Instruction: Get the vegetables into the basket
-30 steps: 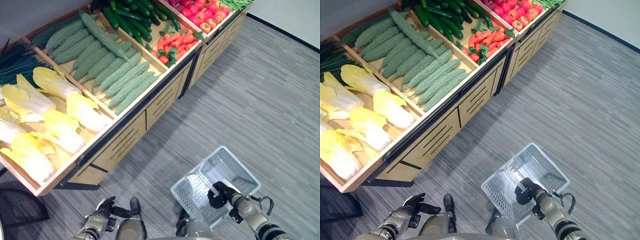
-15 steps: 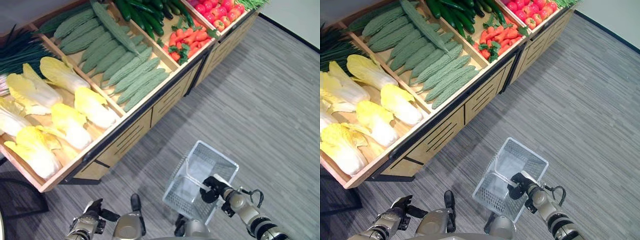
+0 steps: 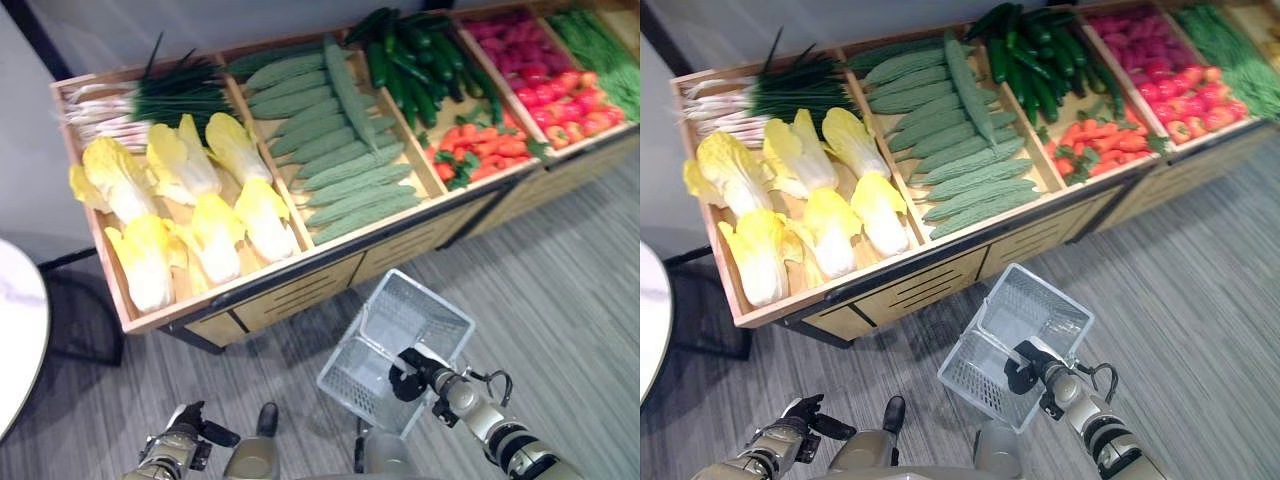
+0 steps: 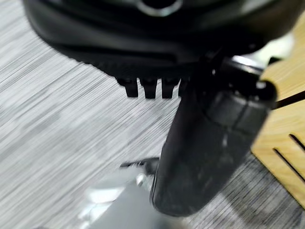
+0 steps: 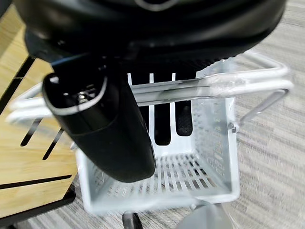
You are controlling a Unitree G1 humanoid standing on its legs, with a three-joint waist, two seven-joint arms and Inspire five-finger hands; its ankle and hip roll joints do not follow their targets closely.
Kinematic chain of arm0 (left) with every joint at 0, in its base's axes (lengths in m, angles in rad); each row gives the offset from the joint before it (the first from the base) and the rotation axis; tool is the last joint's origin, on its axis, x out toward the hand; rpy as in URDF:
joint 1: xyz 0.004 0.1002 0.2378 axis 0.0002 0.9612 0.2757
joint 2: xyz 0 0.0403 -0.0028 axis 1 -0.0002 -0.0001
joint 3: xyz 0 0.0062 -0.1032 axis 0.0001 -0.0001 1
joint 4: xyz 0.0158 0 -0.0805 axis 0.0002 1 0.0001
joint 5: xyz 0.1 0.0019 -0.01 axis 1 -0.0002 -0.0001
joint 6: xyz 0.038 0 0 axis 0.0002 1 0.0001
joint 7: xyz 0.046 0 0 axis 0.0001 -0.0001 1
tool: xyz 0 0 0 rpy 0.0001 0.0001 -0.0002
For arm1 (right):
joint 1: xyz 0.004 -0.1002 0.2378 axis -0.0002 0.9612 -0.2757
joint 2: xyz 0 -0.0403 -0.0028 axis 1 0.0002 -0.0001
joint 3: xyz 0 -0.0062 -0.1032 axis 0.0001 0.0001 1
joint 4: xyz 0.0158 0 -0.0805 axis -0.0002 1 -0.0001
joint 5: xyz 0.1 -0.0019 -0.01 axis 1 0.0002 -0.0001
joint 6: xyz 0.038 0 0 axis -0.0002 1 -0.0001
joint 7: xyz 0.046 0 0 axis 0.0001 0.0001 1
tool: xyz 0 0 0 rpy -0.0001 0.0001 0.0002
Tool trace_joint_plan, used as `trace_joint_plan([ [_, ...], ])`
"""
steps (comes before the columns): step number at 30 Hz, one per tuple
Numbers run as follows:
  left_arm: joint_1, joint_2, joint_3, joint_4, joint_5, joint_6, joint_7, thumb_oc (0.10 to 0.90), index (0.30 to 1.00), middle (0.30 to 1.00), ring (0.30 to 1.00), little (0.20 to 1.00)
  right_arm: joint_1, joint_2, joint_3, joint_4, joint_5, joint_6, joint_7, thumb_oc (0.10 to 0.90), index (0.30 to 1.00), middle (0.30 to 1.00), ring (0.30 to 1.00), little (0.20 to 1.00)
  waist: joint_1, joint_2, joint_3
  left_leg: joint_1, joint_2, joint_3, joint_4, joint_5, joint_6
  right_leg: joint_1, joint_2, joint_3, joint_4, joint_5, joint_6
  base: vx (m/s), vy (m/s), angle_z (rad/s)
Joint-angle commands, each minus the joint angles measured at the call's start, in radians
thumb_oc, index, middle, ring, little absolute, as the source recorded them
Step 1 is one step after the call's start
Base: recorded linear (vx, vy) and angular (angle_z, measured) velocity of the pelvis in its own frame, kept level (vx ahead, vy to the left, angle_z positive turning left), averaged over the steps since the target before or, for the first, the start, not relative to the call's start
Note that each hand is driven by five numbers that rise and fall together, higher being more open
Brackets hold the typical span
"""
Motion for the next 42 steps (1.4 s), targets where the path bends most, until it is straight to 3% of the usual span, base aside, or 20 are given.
trace_joint_plan([
  [1,-0.046,0.012,0.002,0.006,-0.026,0.001,0.016,0.900,1.000,1.000,1.000,1.000,0.054,-0.071,0.005,-0.046,0.022,-0.005,0.002,0.400,0.300,0.300,0.300,0.300,-0.036,-0.011,-0.001,-0.031,-0.021,-0.044,0.080,-0.061,0.003,-0.049,-0.088,-0.017,0.149,-0.095,0.083,0.20,-0.552,0.74],
  [2,-0.046,0.004,0.001,0.009,-0.033,0.003,0.022,0.900,1.000,1.000,1.000,1.000,0.060,-0.079,0.009,-0.050,0.029,-0.006,-0.005,0.400,0.300,0.300,0.300,0.300,-0.034,-0.003,-0.002,-0.033,0.011,-0.073,0.092,-0.054,-0.014,-0.031,-0.066,-0.054,0.170,-0.125,0.065,0.16,-0.445,1.35],
  [3,-0.045,0.003,0.001,0.008,-0.033,0.003,0.022,0.900,1.000,1.000,1.000,1.000,0.060,-0.079,0.009,-0.050,0.029,-0.007,-0.005,0.400,0.300,0.300,0.300,0.300,-0.037,-0.001,-0.001,-0.033,0.012,-0.077,0.093,-0.054,-0.015,-0.029,-0.065,-0.058,0.171,-0.126,0.064,0.10,-0.534,1.24],
  [4,-0.045,-0.007,-0.003,0.006,-0.047,0.004,0.024,0.900,1.000,1.000,1.000,1.000,0.068,-0.082,0.009,-0.048,0.043,-0.005,-0.010,0.400,0.300,0.300,0.300,0.300,-0.034,0.012,-0.003,-0.047,0.051,-0.105,0.095,-0.027,-0.037,-0.003,-0.038,-0.105,0.187,-0.163,0.040,0.04,-0.395,1.31],
  [6,-0.040,-0.014,-0.002,0.007,-0.057,0.006,0.023,0.900,1.000,1.000,1.000,1.000,0.079,-0.086,0.011,-0.038,0.043,-0.005,-0.007,0.400,0.300,0.300,0.300,0.300,-0.032,0.024,-0.008,-0.062,0.084,-0.101,0.080,0.020,-0.056,0.025,-0.020,-0.163,0.193,-0.195,0.021,0.04,-0.443,1.49],
  [7,-0.033,-0.017,0.002,0.006,-0.065,0.005,0.022,0.900,1.000,1.000,1.000,1.000,0.088,-0.089,0.016,-0.029,0.035,-0.005,-0.006,0.400,0.300,0.300,0.300,0.300,-0.024,0.034,-0.014,-0.070,0.113,-0.081,0.037,0.081,-0.069,0.047,-0.009,-0.215,0.191,-0.215,0.006,0.01,-0.291,1.20],
  [9,-0.038,-0.021,-0.009,-0.010,-0.060,0.004,0.017,0.900,1.000,1.000,1.000,1.000,0.090,-0.103,0.015,-0.029,0.026,-0.003,0.001,0.400,0.300,0.300,0.300,0.300,-0.030,0.030,-0.012,-0.084,0.116,-0.022,0.023,0.109,-0.058,0.061,-0.023,-0.253,0.187,-0.216,0.003,-0.06,-0.155,0.72],
  [10,-0.040,-0.024,-0.015,-0.031,-0.051,0.002,0.009,0.900,1.000,1.000,1.000,1.000,0.097,-0.114,0.010,-0.013,0.013,-0.001,0.008,0.400,0.300,0.300,0.300,0.300,-0.041,0.018,-0.019,-0.074,0.114,0.107,0.044,0.083,-0.044,0.080,-0.034,-0.297,0.166,-0.202,0.003,-0.13,-0.089,0.88],
  [15,-0.039,-0.037,-0.035,-0.054,-0.033,0.002,-0.003,0.900,1.000,1.000,1.000,1.000,0.102,-0.111,-0.002,0.016,-0.001,0.003,0.004,0.400,0.300,0.300,0.300,0.300,-0.054,0.026,-0.047,-0.042,0.092,0.223,0.023,0.063,-0.036,0.088,-0.046,-0.345,0.142,-0.183,0.008,-0.03,0.050,0.51],
  [22,-0.028,-0.033,-0.042,-0.081,-0.023,-0.009,-0.005,0.900,1.000,1.000,1.000,1.000,0.107,-0.085,-0.008,0.033,0.003,0.006,-0.006,0.400,0.300,0.300,0.300,0.300,-0.047,0.017,-0.062,-0.010,0.063,0.240,0.004,0.035,-0.017,0.113,-0.083,-0.325,0.118,-0.150,0.035,0.04,0.129,-0.04],
  [28,-0.031,-0.015,-0.054,-0.203,-0.038,-0.033,0.004,0.900,1.000,1.000,1.000,1.000,0.106,-0.074,-0.015,0.046,-0.004,0.005,-0.011,0.400,0.300,0.300,0.300,0.300,-0.043,0.018,-0.059,0.001,0.027,0.239,-0.016,0.023,0.002,0.107,-0.110,-0.311,0.109,-0.121,0.057,0.00,0.119,0.00],
  [31,-0.014,0.007,-0.048,-0.364,-0.073,-0.055,-0.002,0.900,1.000,1.000,1.000,1.000,0.110,-0.080,-0.031,0.044,-0.012,0.004,-0.012,0.400,0.300,0.300,0.300,0.300,-0.039,0.022,-0.056,0.006,0.013,0.236,-0.028,0.021,0.008,0.105,-0.118,-0.310,0.098,-0.105,0.066,-0.03,0.075,0.11],
  [35,0.098,0.069,0.015,-0.706,-0.119,-0.081,-0.023,0.900,1.000,1.000,1.000,1.000,0.128,-0.098,-0.074,0.013,-0.023,-0.001,-0.004,0.400,0.300,0.300,0.300,0.300,-0.029,0.022,-0.055,0.008,0.003,0.233,-0.039,0.022,0.013,0.099,-0.124,-0.308,0.082,-0.086,0.077,-0.03,0.046,-0.02],
  [36,0.102,0.071,0.017,-0.711,-0.118,-0.078,-0.024,0.900,1.000,1.000,1.000,1.000,0.129,-0.098,-0.074,0.012,-0.024,-0.001,-0.004,0.400,0.300,0.300,0.300,0.300,-0.029,0.022,-0.056,0.009,0.003,0.233,-0.039,0.022,0.013,0.099,-0.124,-0.308,0.082,-0.086,0.077,0.00,0.000,0.00],
  [41,0.222,0.144,0.183,-1.100,-0.109,-0.148,-0.004,0.900,1.000,1.000,1.000,1.000,0.151,-0.089,-0.119,0.021,-0.021,-0.017,0.005,0.400,0.300,0.300,0.300,0.300,-0.009,0.009,-0.065,0.029,0.001,0.231,-0.062,0.024,0.011,0.113,-0.128,-0.310,0.065,-0.078,0.086,-0.02,0.014,-0.03],
  [42,0.225,0.144,0.185,-1.105,-0.109,-0.145,-0.004,0.900,1.000,1.000,1.000,1.000,0.151,-0.088,-0.118,0.021,-0.021,-0.017,0.005,0.400,0.300,0.300,0.300,0.300,-0.010,0.008,-0.065,0.030,0.001,0.232,-0.062,0.024,0.011,0.113,-0.128,-0.309,0.064,-0.077,0.086,0.00,0.000,0.00],
])
